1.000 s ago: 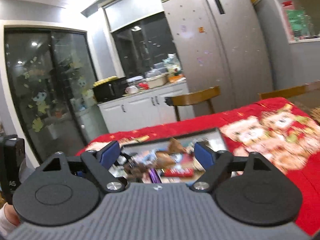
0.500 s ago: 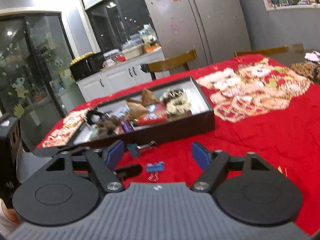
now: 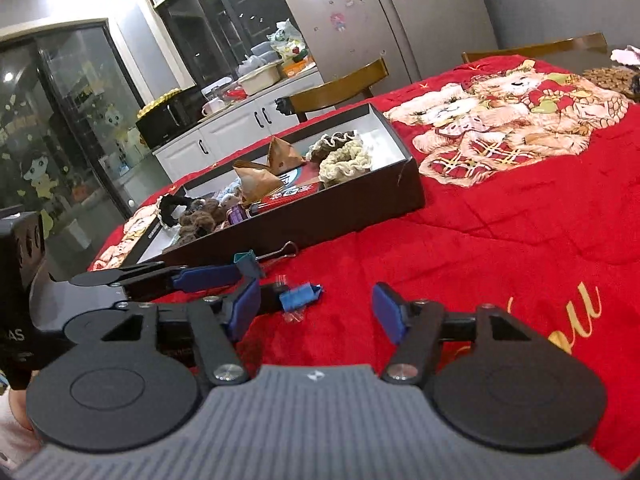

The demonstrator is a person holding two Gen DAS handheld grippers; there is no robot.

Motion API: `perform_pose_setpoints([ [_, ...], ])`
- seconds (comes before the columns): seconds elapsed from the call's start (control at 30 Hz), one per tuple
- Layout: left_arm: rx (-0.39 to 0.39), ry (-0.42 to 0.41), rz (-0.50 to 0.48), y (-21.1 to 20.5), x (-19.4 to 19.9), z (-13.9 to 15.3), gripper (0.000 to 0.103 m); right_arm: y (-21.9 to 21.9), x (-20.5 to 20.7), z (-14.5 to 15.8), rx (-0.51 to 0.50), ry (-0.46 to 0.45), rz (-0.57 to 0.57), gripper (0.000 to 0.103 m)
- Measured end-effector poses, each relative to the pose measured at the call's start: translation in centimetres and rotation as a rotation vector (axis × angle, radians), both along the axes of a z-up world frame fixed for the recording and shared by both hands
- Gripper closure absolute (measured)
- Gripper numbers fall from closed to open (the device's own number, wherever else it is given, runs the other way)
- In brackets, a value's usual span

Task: Organize objects
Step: 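Grasp the teal binder clip with the left tool while the right grasps the blue binder clip, then carry both binder clips over the box and open both tools to drop them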

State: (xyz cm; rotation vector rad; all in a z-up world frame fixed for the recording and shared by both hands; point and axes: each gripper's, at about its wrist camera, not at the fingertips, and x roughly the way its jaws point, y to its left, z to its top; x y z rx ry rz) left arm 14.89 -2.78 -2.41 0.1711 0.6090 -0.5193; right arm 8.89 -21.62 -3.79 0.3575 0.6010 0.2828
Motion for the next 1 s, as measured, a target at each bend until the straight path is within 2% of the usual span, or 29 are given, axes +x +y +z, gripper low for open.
perform_pose_setpoints([
  [0.07, -0.011, 0.004, 0.014, 0.2, 0.3, 0.0, 0.062, 0.0, 0.0, 0.1, -0.004, -0.003, 0.008, 0.033],
  [0.13, -0.046, 0.025, 0.034, 0.8, 0.8, -0.1, 0.079, 0.2, -0.1, 0.0, -0.015, -0.002, 0.018, 0.033],
  [0.2, -0.077, 0.041, 0.057, 1.4, 1.2, -0.1, 0.085, 0.5, -0.1, 0.1, -0.024, -0.006, 0.024, 0.033],
  [0.27, -0.082, 0.043, 0.059, 1.5, 1.2, 0.0, 0.085, 0.6, 0.0, 0.2, -0.022, -0.007, 0.033, 0.033],
  [0.43, -0.033, 0.01, 0.093, 1.3, 0.2, 0.1, 0.085, 1.6, 0.5, 0.2, -0.066, -0.011, 0.061, 0.033],
  [0.53, -0.044, 0.017, 0.123, 2.4, -0.7, 0.1, 0.085, 2.1, 0.9, 0.2, -0.108, -0.008, 0.068, 0.034],
  [0.6, -0.061, 0.021, 0.149, 3.1, -1.3, 0.2, 0.085, 3.0, 1.1, 0.2, -0.17, -0.001, 0.062, 0.042],
  [0.67, -0.077, 0.024, 0.167, 3.6, -1.6, 0.2, 0.085, 4.1, 1.1, 0.2, -0.242, -0.009, 0.059, 0.06],
  [0.73, -0.079, 0.029, 0.171, 3.7, -1.5, 0.2, 0.085, 5.0, 1.2, 0.2, -0.301, -0.012, 0.052, 0.073],
  [0.87, -0.052, 0.011, 0.175, 3.4, -1.9, 0.3, 0.085, 5.9, 1.2, 0.2, -0.358, -0.022, 0.055, 0.073],
  [1.0, -0.031, 0.0, 0.184, 3.2, -2.1, 0.4, 0.085, 5.2, 1.2, 0.2, -0.317, -0.021, 0.043, 0.073],
])
